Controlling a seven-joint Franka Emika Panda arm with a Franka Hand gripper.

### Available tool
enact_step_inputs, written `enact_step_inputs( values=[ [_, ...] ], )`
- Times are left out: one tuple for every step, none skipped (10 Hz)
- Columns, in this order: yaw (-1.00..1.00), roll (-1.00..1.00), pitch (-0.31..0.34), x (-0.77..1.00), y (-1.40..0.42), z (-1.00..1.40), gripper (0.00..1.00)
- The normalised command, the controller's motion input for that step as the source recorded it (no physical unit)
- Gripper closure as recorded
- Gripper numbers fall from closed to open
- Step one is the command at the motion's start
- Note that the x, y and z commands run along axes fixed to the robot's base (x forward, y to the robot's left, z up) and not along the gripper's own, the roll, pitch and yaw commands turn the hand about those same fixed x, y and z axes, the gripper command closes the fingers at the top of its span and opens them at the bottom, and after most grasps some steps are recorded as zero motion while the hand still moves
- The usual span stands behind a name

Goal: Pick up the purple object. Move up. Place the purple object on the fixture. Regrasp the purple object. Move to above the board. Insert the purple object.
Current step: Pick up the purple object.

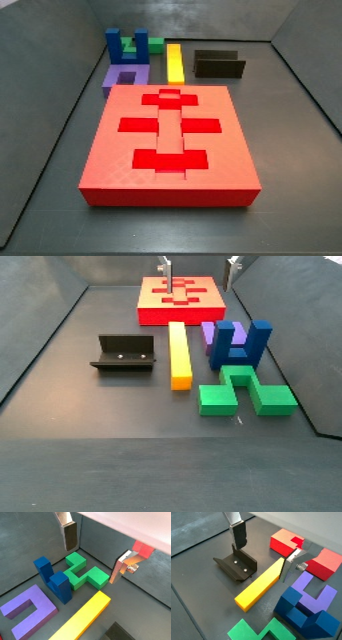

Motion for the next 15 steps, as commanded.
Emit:
enact_step_inputs(
  values=[
    [0.00,-0.09,-0.056,0.00,-0.03,-0.25,0.00],
    [0.00,-0.02,-0.036,0.00,-0.05,-0.10,0.00],
    [-0.03,0.00,0.000,0.03,-0.04,-0.11,0.00],
    [0.00,0.01,-0.046,0.12,-0.45,-0.27,0.00],
    [0.06,0.14,-0.013,0.18,-0.87,-0.25,0.00],
    [0.11,0.14,-0.033,0.08,-0.85,-0.21,0.00],
    [0.16,0.10,-0.064,0.00,-0.88,-0.35,0.00],
    [0.20,0.07,-0.203,-0.16,-0.96,-0.57,0.00],
    [0.10,0.04,-0.247,-0.42,-0.87,-0.61,0.00],
    [0.11,0.00,-0.299,-0.46,-0.75,-0.55,0.00],
    [0.11,0.00,-0.294,-0.48,-0.77,-0.47,0.00],
    [0.15,-0.03,-0.351,-0.47,-0.61,-0.47,0.00],
    [0.16,-0.07,-0.287,-0.19,-0.40,-0.49,0.00],
    [0.16,-0.10,-0.224,-0.01,-0.23,-0.48,0.00],
    [0.12,-0.09,-0.149,-0.03,-0.11,-0.37,0.00]
  ],
)
